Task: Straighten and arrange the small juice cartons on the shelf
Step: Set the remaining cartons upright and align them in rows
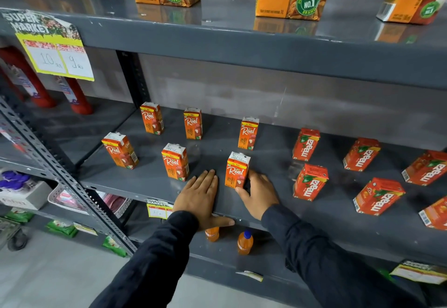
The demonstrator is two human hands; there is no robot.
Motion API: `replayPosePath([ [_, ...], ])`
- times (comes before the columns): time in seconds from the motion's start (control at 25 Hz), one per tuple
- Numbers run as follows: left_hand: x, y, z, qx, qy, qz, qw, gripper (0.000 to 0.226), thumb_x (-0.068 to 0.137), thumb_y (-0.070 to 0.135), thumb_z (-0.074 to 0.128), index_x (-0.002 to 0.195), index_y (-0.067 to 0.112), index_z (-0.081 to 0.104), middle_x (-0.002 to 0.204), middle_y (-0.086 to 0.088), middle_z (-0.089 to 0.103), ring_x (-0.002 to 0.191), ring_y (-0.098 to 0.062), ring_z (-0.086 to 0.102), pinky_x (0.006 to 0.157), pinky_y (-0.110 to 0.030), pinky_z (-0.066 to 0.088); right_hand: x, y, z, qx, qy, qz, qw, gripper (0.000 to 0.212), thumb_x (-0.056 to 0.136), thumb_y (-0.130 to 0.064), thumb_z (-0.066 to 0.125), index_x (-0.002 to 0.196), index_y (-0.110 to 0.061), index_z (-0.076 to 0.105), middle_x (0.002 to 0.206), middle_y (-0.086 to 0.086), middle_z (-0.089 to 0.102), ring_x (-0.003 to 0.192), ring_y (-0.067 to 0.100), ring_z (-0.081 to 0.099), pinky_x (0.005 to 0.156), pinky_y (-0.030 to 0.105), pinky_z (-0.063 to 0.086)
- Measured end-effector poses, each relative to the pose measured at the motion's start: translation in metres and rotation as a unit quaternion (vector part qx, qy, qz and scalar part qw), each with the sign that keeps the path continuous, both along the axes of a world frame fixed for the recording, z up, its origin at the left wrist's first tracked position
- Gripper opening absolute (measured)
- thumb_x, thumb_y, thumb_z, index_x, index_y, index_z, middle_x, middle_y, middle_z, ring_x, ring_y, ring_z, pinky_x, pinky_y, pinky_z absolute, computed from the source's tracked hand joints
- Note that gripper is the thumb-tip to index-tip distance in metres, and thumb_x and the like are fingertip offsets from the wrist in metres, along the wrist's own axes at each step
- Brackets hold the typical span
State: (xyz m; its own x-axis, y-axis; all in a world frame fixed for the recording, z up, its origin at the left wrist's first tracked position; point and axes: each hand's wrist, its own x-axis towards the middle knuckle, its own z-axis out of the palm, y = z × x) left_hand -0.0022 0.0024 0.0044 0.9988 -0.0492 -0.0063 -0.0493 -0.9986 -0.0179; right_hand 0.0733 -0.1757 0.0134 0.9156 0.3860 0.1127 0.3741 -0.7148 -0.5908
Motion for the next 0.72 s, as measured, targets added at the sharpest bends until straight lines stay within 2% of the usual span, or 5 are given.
replayPosePath([
  [0.2,-0.0006,0.0012,-0.0014,0.003,0.001,0.002,1.000,0.136,0.052,0.102,0.017,0.151,0.011,-0.001,0.162,-0.007,-0.003,0.148,-0.023,-0.003,0.115,-0.038,-0.008,0.0002,0.0006,0.0013,0.007,0.008,0.004,1.000,0.027,0.085,-0.034,0.063,0.110,-0.026,0.055,0.114,0.003,0.064,0.112,0.024,0.053,0.094,0.039,0.045],
  [0.72,0.0000,0.0002,-0.0013,0.000,0.006,0.007,1.000,0.137,0.052,0.103,0.018,0.151,0.011,-0.002,0.162,-0.007,-0.005,0.148,-0.022,-0.005,0.114,-0.037,-0.009,-0.0022,-0.0019,0.0037,0.002,0.014,0.012,1.000,0.033,0.085,-0.034,0.064,0.115,-0.024,0.054,0.120,0.004,0.062,0.116,0.024,0.052,0.097,0.038,0.044],
])
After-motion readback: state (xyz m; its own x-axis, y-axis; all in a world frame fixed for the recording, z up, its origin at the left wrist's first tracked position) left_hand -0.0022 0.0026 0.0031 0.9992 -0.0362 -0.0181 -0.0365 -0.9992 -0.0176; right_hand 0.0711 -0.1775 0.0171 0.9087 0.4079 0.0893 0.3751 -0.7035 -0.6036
